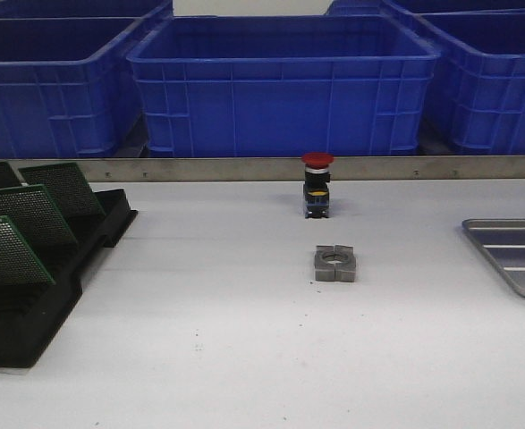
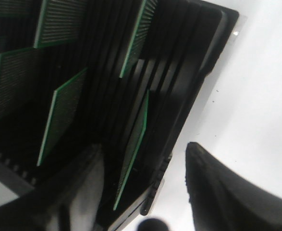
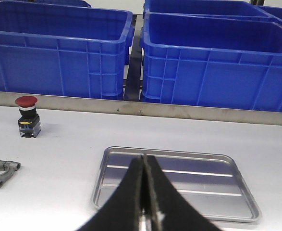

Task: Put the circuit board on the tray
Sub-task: 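Grasp a green perforated circuit board with the left gripper and pull it up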

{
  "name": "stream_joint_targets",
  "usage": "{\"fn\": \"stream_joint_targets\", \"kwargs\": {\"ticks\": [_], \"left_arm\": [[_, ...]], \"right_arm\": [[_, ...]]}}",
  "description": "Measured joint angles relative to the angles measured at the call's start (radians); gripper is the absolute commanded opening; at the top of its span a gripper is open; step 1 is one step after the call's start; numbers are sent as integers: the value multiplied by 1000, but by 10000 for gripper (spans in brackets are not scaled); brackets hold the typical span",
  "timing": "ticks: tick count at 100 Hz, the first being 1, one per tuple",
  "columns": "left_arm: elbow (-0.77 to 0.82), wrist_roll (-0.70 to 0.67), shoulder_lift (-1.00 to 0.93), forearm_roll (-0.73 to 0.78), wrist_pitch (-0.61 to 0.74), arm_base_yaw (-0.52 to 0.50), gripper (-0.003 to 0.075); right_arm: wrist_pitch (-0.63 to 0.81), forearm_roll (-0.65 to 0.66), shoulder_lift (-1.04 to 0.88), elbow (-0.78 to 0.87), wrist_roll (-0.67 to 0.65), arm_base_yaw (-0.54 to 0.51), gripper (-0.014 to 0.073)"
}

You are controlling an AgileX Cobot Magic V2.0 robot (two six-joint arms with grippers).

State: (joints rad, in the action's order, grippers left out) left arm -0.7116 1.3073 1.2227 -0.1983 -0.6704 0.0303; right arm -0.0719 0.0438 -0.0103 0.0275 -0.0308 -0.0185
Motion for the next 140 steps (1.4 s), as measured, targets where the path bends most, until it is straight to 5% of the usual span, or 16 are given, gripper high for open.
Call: {"fn": "stream_joint_targets", "kwargs": {"ticks": [24, 46, 70, 98, 140], "left_arm": [[-1, 5, 176, -3, 95, 0, 295], [-6, 8, 228, -3, 138, 0, -19], [-17, 34, 210, 16, 117, 0, -17], [-30, 18, 37, -60, -128, 0, -17], [-30, 15, -68, -663, -317, 5, -17]], "right_arm": [[0, 0, 0, 0, 0, 0, -60], [0, 0, 0, 0, 0, 0, -60], [0, 0, 0, 0, 0, 0, -60], [-1, 0, 0, 0, 0, 0, -60], [-2, 0, 0, 0, 0, 0, -60]]}}
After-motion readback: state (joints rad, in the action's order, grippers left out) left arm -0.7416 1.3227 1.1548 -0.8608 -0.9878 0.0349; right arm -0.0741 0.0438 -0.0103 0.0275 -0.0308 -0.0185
